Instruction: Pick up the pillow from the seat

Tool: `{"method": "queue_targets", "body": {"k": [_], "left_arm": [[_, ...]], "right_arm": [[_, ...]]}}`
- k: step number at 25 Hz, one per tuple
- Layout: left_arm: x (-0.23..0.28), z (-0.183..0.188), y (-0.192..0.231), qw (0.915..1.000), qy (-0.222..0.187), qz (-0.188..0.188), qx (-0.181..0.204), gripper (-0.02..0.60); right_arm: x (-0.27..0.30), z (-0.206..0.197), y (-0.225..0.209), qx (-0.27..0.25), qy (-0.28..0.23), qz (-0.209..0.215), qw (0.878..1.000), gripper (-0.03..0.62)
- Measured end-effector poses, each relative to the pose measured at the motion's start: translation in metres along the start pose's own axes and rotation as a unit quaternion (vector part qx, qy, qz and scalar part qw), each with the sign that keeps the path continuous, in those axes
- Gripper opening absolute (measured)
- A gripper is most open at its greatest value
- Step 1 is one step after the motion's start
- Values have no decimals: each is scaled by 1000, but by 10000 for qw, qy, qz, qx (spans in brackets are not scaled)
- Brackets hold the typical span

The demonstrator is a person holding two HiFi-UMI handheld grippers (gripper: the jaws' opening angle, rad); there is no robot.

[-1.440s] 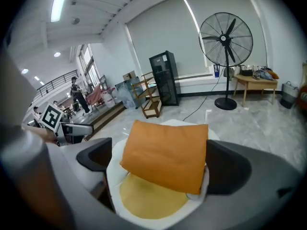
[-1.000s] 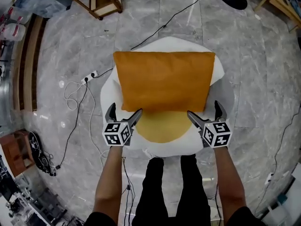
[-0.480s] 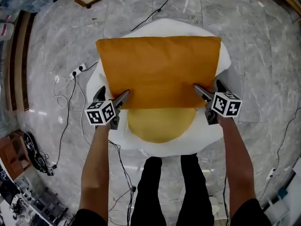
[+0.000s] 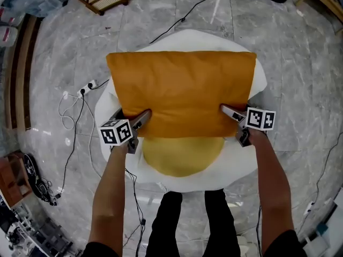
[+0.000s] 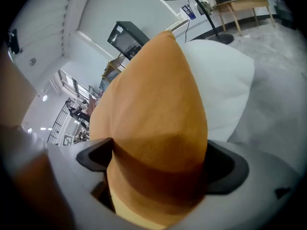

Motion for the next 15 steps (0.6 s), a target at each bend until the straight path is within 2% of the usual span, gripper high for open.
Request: {"method": "queue_targets", "body": {"k": [3, 6, 11, 15], "left_arm": [[2, -1, -7, 10000, 35, -20, 42, 464], [0, 0, -13, 9999, 59, -55, 105, 401], [-16, -3, -19, 9995, -16, -16, 311, 312], [-36, 0, -27, 9994, -198, 34, 291, 272]], "right_arm": [[3, 0, 0, -34, 41, 43, 10000, 574], [4, -2, 5, -63, 81, 65, 9999, 499], [-2, -9, 22, -404, 265, -137, 9987, 318], [-13, -5, 44, -775, 119, -331, 9964, 236]]}}
Point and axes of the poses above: the fingertips, and each gripper's own axes: x forward along the fingers, y to its left, z out of its top, the point moved 3 cm from there along -x, backward along the fingers, and after that the axes turned 15 degrees about z, right-handed, at the moved point
